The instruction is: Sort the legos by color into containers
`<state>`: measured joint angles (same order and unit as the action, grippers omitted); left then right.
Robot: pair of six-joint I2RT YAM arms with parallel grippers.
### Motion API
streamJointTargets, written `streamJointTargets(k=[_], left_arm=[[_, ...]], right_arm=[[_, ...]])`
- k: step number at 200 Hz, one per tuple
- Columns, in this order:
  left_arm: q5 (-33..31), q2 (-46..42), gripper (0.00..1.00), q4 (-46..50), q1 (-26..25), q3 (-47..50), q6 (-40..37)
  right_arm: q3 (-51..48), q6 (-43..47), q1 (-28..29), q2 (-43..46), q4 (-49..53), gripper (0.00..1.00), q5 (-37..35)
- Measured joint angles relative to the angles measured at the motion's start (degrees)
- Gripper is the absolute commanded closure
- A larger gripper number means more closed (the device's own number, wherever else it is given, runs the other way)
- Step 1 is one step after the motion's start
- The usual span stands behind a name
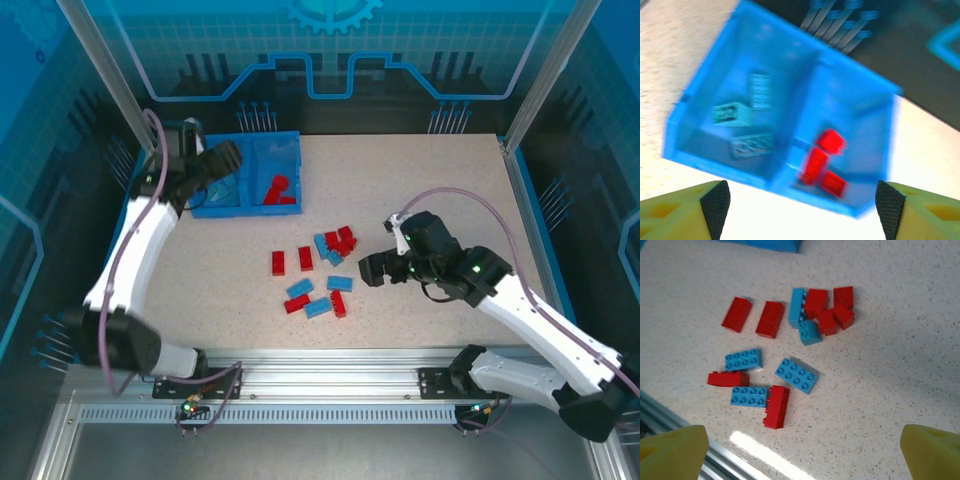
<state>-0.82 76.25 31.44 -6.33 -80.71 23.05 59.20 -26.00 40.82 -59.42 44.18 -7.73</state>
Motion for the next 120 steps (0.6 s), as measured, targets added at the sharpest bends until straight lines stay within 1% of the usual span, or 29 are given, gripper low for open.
streamJointTargets(k=[12,25,29,41,55,66,87,106,120], left_arm=[[4.31,-6.08,0.1,-1.18,-4.63,2.32,-5.38],[9.6,-11.87,0.02,-1.99,-8.41,5.42,-12.52],[11.28,-13.46,0.01,-2.03,-9.07,6.6,-14.21],[16.59,-18.38,0.01,-1.86,-10.62,10.62,-22.49],[21.79,-23.98,0.01,-0.94,-11.65,16.5,-32.33],[24.46,-27.87,0.01,-0.2,-12.13,21.22,-38.84],[25.77,-34.05,0.01,0.0,-12.28,30.21,-47.34],[25.68,-38.21,0.01,-0.33,-12.28,36.33,-51.45],[25.57,-40.22,0.01,-0.5,-12.28,39.12,-53.37]], right_arm=[[0.0,-0.13,-0.09,-3.28,-0.96,0.0,-0.39],[0.0,-0.04,-0.11,-7.1,-2.45,0.0,-0.44],[0.0,0.11,-0.17,-8.35,-3.04,0.0,-0.48],[0.09,0.66,-0.28,-12.17,-4.52,0.02,-0.48],[0.85,1.62,-0.37,-17.16,-5.84,0.08,-0.46],[2.67,3.08,-0.35,-21.97,-6.27,0.12,0.13],[8.09,4.33,0.39,-30.4,-6.86,0.17,1.31],[13.33,3.13,2.51,-36.81,-7.76,0.26,1.31],[16.46,0.52,4.22,-40.59,-8.41,0.29,1.33]])
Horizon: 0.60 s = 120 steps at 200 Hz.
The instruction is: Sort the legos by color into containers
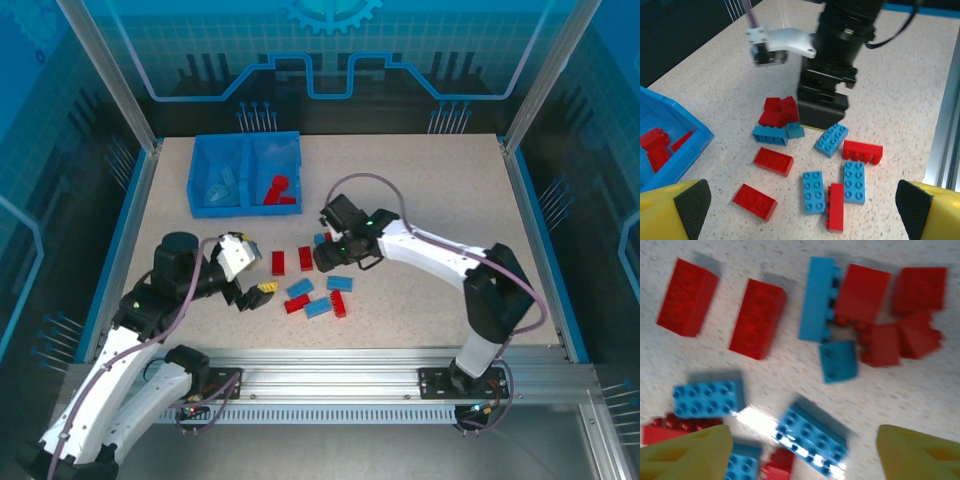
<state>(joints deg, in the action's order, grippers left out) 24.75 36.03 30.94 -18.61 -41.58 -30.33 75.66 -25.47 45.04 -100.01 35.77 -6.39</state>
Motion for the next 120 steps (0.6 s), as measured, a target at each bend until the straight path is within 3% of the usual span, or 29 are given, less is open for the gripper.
streamJointTargets(k=[42,99,120], left_arm=[[0.02,-0.74,0.01,-0.85,0.0,2.93,-2.91],[0.15,0.92,0.01,-3.28,0.02,5.33,-3.32],[0.13,1.31,0.01,-3.89,0.02,5.46,-3.34]], right_arm=[[8.81,-6.56,1.99,-10.86,-0.33,0.41,-1.14],[19.04,-9.51,2.84,-22.23,0.61,0.43,-1.07],[21.53,-9.81,3.32,-24.41,1.01,0.54,-1.18]])
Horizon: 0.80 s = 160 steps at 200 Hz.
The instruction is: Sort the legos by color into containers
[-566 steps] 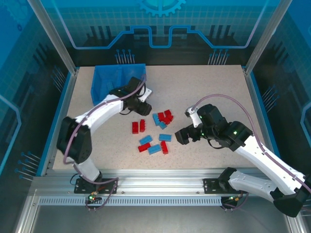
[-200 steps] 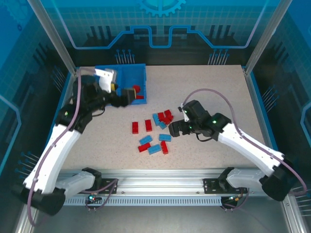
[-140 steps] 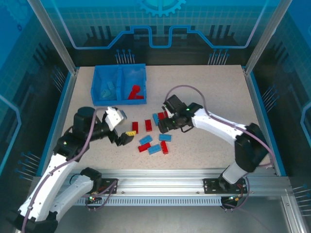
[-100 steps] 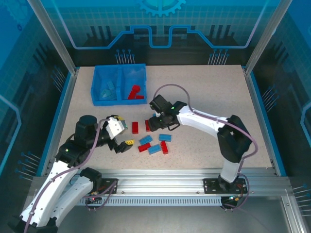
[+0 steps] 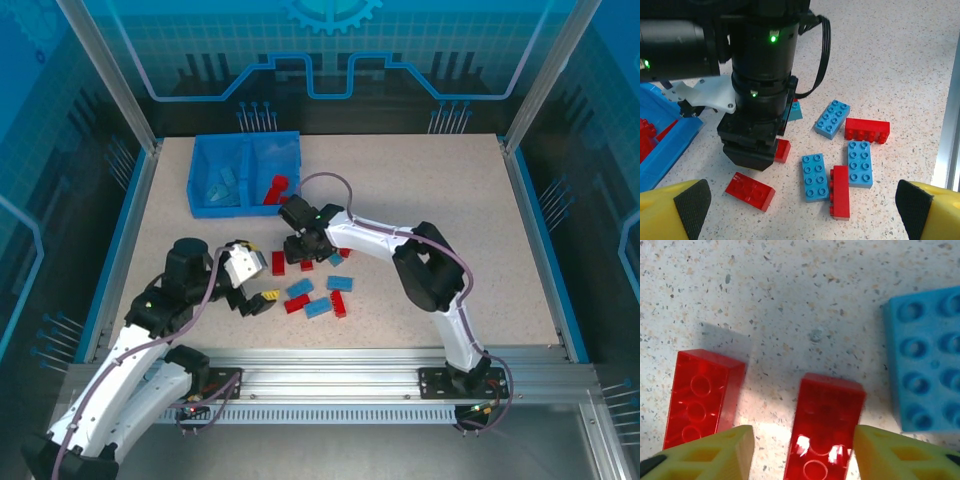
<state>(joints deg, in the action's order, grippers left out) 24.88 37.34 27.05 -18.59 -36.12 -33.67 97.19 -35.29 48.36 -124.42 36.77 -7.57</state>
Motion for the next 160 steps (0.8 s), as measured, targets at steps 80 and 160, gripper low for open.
streamJointTargets(k=[80,160], left_arm=[[-4.76,-1.97,0.01,-2.78,0.04,1.49,-1.22],[-13.97,-7.04,0.01,-5.88,0.22,3.76,-0.74]], right_arm=[[1.55,1.86,0.37,-2.25,4.31,0.72,-3.85],[1.11,6.64,0.79,7.85,1.49,0.81,-3.98]])
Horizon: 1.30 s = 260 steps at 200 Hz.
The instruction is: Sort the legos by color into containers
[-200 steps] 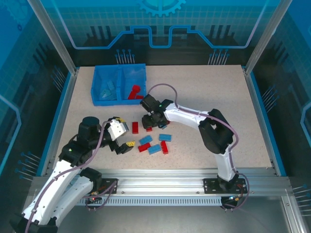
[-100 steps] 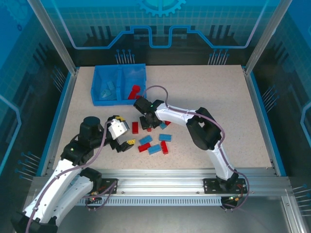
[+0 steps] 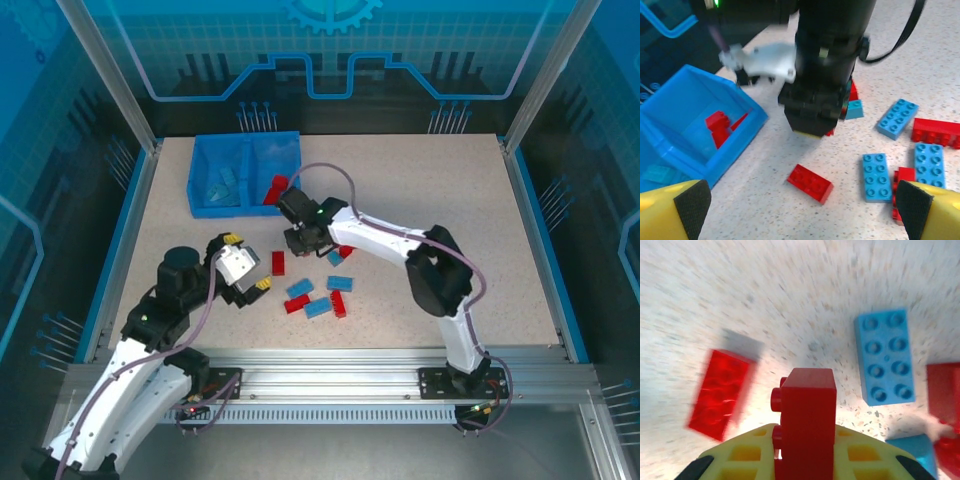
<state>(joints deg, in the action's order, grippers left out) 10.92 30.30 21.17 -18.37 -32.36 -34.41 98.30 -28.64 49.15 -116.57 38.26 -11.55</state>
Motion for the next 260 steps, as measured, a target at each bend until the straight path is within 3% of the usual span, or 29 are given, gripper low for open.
streamJointTargets(k=[26,50,92,144,160,188,231,260], left_arm=[[-4.61,-3.61,0.01,-1.68,0.61,1.22,0.63],[-8.9,-4.96,0.01,-3.17,1.97,1.84,1.53],[-13.97,-4.94,0.01,-3.96,4.09,2.19,2.99],[-14.8,-5.05,0.01,-4.66,4.28,2.84,3.56],[-14.75,-4.96,0.01,-5.44,4.28,3.19,3.91],[-14.56,-4.09,0.01,-6.69,4.28,3.34,4.09],[-14.56,-3.04,0.01,-7.04,4.46,3.34,5.51],[-14.6,-1.03,0.01,-8.41,5.16,3.32,8.28]], right_arm=[[0.83,3.37,0.0,5.6,-5.68,0.81,-0.07],[7.08,6.1,-0.2,3.45,-9.53,0.81,-1.25],[27.34,10.16,-1.57,-13.38,-12.28,0.8,-5.07],[55.12,14.82,-2.45,-37.57,-7.58,0.77,-9.03],[56.78,15.19,-2.75,-40.09,-7.39,0.71,-8.28],[57.07,14.51,-3.78,-40.87,-7.43,0.51,-4.83],[58.23,14.78,-4.57,-39.15,-5.07,0.52,-2.64],[51.17,15.15,-4.57,-29.55,0.13,0.48,-0.44]])
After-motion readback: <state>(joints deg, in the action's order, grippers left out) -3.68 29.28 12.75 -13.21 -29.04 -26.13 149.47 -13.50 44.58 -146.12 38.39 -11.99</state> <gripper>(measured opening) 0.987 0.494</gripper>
